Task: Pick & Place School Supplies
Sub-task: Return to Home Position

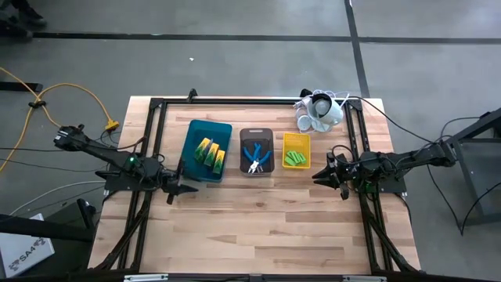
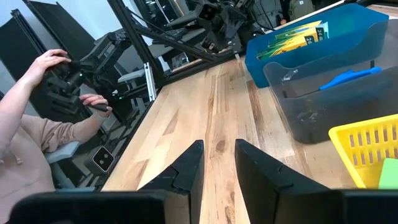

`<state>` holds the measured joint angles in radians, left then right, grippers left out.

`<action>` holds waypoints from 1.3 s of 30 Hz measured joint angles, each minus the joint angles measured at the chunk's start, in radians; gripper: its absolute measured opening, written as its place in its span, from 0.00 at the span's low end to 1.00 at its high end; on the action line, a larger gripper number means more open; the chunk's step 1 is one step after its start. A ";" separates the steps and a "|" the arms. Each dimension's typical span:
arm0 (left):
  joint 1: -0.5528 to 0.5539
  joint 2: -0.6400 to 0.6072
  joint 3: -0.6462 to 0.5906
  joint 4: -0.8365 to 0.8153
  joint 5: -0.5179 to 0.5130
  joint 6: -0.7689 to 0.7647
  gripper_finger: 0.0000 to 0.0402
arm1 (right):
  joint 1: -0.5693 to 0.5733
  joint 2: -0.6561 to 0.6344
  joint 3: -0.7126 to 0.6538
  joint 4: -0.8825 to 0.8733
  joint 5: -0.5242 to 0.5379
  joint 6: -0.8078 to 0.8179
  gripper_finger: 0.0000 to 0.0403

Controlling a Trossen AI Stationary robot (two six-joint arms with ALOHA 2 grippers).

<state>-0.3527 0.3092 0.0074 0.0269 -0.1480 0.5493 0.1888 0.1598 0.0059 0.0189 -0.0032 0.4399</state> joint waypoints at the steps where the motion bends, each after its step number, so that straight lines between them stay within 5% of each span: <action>1: 0.000 0.000 0.000 0.000 0.000 0.004 0.43 | 0.000 0.000 0.000 0.000 0.000 0.000 0.21; 39: -0.001 0.000 0.000 0.004 -0.003 -0.007 0.43 | 0.000 0.000 0.000 0.000 0.000 0.000 0.21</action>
<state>-0.3534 0.3092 0.0074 0.0311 -0.1513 0.5421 0.1887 0.1600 0.0055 0.0189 -0.0032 0.4397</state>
